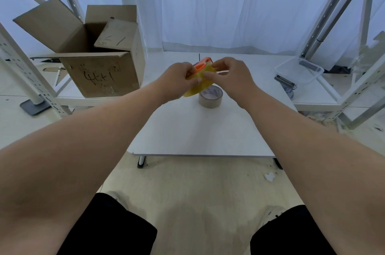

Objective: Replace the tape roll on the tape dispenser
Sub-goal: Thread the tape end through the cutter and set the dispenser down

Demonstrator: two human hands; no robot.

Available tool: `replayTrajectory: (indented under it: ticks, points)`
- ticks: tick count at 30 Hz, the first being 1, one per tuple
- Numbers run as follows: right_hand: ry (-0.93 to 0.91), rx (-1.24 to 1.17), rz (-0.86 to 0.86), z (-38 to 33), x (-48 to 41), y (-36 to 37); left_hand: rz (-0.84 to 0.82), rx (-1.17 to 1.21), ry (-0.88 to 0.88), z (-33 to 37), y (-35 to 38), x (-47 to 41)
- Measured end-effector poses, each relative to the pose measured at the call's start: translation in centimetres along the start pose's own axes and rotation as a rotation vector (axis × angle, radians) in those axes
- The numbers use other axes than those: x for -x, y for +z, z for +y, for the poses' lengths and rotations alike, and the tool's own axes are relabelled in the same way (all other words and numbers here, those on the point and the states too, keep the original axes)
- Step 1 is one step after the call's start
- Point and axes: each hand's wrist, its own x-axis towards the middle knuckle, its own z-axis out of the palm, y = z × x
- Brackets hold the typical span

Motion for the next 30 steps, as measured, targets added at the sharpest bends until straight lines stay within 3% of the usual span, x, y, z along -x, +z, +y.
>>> replayTrajectory:
  ticks: [8,30]
  points:
    - [-0.007,0.034,0.082,-1.3,0.1,0.2,0.135,-0.094,0.071,0.5,0.3,-0.6]
    - [0.151,0.008,0.123,-2.8,0.1,0.3,0.216,-0.405,0.146,1.7,0.2,0.4]
